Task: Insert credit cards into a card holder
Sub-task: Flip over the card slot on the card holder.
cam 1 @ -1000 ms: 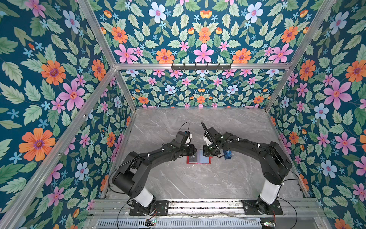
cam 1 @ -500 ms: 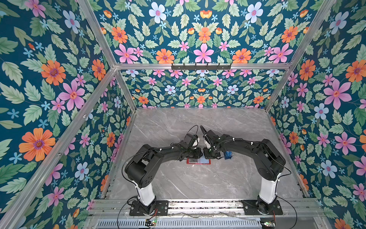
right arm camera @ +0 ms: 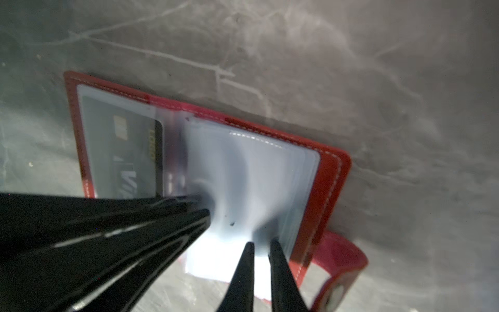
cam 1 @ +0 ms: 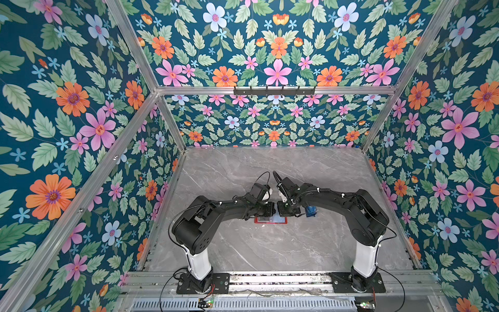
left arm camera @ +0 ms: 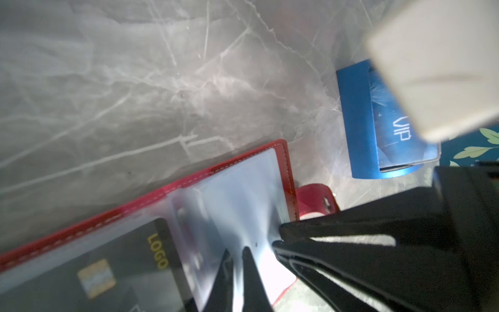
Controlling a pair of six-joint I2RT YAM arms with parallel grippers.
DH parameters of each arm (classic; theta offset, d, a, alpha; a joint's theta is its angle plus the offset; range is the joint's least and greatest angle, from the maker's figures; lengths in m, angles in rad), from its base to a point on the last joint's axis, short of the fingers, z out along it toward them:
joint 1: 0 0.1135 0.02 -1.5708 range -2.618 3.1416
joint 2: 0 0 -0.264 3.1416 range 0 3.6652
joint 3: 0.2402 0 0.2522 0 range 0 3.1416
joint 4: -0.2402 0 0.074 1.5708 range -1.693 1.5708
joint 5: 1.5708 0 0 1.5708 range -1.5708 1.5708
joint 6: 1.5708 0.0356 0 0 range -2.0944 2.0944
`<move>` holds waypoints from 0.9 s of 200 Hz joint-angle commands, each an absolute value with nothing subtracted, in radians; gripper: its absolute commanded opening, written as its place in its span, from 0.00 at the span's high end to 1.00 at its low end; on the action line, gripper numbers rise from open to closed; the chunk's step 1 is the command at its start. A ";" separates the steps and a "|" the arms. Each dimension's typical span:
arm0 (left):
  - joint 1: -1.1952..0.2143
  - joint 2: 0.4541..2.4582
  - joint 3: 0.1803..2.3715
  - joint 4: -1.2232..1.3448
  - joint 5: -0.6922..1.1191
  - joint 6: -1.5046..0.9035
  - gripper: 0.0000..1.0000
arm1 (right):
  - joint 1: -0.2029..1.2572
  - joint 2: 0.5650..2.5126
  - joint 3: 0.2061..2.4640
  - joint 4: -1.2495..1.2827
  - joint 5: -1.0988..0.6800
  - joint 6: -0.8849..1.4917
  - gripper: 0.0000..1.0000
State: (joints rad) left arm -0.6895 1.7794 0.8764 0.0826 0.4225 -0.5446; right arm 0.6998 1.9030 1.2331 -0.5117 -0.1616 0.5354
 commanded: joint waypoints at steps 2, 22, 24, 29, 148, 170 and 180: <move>-0.692 1.757 0.869 0.091 0.419 -0.549 1.00 | 0.701 1.880 1.213 -0.520 -0.100 0.563 0.83; -0.692 1.727 0.861 0.081 0.387 -0.546 1.00 | 0.700 1.834 1.191 -0.508 -0.056 0.582 0.81; -0.692 1.725 0.861 0.079 0.384 -0.546 1.00 | 0.699 1.831 1.190 -0.507 -0.052 0.584 0.80; -0.689 1.719 0.858 0.076 0.371 -0.547 1.00 | 0.699 1.824 1.186 -0.507 -0.044 0.586 0.80; -0.690 1.703 0.830 0.115 0.370 -0.562 1.00 | 0.692 1.868 1.232 -0.502 -0.140 0.569 0.81; -0.690 1.703 0.827 0.117 0.370 -0.562 1.00 | 0.691 1.874 1.240 -0.503 -0.147 0.569 0.80; -0.690 1.704 0.827 0.117 0.369 -0.561 1.00 | 0.692 1.878 1.243 -0.509 -0.140 0.569 0.80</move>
State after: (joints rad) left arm -0.6891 1.7042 0.8268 0.0952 0.3649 -0.5694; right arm 0.6907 1.8706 1.2324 -0.5018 -0.1360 0.5686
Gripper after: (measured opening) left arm 0.049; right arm 0.204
